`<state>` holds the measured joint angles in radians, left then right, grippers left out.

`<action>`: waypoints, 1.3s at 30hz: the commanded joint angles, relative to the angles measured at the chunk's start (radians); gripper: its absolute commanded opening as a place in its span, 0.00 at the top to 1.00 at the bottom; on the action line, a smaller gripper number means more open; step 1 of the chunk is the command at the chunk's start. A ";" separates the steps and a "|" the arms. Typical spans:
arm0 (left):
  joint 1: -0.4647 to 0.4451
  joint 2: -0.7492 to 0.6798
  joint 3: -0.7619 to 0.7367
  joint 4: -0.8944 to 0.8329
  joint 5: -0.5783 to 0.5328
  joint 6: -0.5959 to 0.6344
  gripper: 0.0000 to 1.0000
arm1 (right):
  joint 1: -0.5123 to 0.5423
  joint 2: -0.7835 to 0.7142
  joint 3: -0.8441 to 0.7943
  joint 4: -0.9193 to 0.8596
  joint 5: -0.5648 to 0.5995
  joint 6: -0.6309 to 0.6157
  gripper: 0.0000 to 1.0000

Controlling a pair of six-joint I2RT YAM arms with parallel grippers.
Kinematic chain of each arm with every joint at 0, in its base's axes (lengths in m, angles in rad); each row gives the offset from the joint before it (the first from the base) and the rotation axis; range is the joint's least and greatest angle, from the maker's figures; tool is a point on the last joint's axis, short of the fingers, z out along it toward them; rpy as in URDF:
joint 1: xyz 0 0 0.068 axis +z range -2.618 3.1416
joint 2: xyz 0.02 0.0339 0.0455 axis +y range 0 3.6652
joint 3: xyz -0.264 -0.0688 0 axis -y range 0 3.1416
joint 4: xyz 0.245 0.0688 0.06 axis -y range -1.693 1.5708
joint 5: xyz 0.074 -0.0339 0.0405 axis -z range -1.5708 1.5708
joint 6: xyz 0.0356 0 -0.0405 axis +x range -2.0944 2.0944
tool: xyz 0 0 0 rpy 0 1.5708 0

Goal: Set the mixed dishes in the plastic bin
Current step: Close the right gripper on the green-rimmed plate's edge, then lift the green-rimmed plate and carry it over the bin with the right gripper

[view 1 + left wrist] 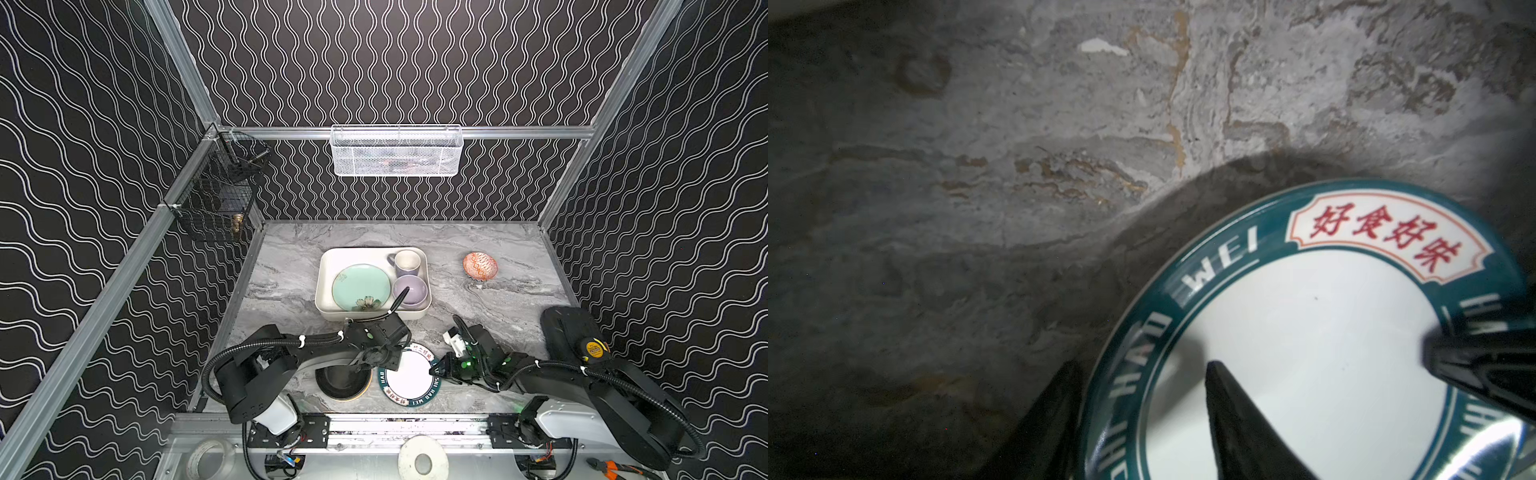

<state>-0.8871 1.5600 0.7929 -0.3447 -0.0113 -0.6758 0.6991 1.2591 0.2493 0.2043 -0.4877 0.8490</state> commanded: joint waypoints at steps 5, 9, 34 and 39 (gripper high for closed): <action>-0.006 -0.003 0.030 0.043 0.031 -0.013 0.44 | -0.022 -0.019 -0.006 -0.046 0.025 -0.002 0.88; -0.006 -0.014 0.055 0.009 -0.006 0.001 0.38 | -0.040 -0.101 0.008 -0.118 0.038 -0.019 0.94; 0.094 -0.342 0.242 -0.312 -0.220 0.074 0.02 | -0.100 -0.366 0.367 -0.589 0.094 -0.138 0.99; 0.203 -0.443 0.233 -0.353 -0.200 0.107 0.02 | -0.100 -0.244 0.536 -0.597 0.125 -0.186 0.98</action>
<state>-0.7189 1.1515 1.0298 -0.6521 -0.2085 -0.6003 0.5991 0.9714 0.7235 -0.3935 -0.3855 0.7052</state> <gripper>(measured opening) 0.984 0.080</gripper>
